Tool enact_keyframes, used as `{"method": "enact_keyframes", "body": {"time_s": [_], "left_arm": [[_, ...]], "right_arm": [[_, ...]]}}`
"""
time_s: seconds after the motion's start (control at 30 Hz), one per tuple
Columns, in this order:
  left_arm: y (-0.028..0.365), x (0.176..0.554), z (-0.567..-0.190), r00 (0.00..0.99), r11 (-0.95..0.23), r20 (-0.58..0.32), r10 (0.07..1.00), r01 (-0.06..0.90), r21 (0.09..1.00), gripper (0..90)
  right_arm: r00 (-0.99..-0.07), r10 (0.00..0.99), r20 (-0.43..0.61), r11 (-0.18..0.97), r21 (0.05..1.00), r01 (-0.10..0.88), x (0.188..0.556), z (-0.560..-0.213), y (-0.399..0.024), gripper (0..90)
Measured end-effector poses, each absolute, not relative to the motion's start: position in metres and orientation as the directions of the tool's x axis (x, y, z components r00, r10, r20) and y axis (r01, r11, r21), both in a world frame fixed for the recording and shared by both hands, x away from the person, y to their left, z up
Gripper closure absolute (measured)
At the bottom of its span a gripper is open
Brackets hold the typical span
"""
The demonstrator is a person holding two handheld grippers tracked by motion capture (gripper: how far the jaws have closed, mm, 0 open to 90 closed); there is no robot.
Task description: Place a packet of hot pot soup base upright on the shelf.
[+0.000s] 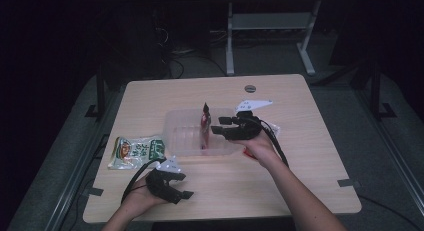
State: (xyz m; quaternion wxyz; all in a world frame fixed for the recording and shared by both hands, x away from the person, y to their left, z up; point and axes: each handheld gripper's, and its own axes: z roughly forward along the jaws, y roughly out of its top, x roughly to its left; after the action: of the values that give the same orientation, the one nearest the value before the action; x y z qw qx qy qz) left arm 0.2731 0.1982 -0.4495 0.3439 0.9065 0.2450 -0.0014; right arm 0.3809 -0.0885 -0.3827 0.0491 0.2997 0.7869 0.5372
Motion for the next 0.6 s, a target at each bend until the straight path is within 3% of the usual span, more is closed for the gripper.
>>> {"method": "enact_keyframes", "body": {"time_s": [0.6], "left_arm": [[0.200, 0.274, -0.449, 0.885, -0.653, -0.161, 0.437, 0.435, 0.619, 28.5]], "right_arm": [[-0.830, 0.526, 0.186, 0.333, 0.853, 0.402, 0.369, -0.375, -0.104, 35.4]]}}
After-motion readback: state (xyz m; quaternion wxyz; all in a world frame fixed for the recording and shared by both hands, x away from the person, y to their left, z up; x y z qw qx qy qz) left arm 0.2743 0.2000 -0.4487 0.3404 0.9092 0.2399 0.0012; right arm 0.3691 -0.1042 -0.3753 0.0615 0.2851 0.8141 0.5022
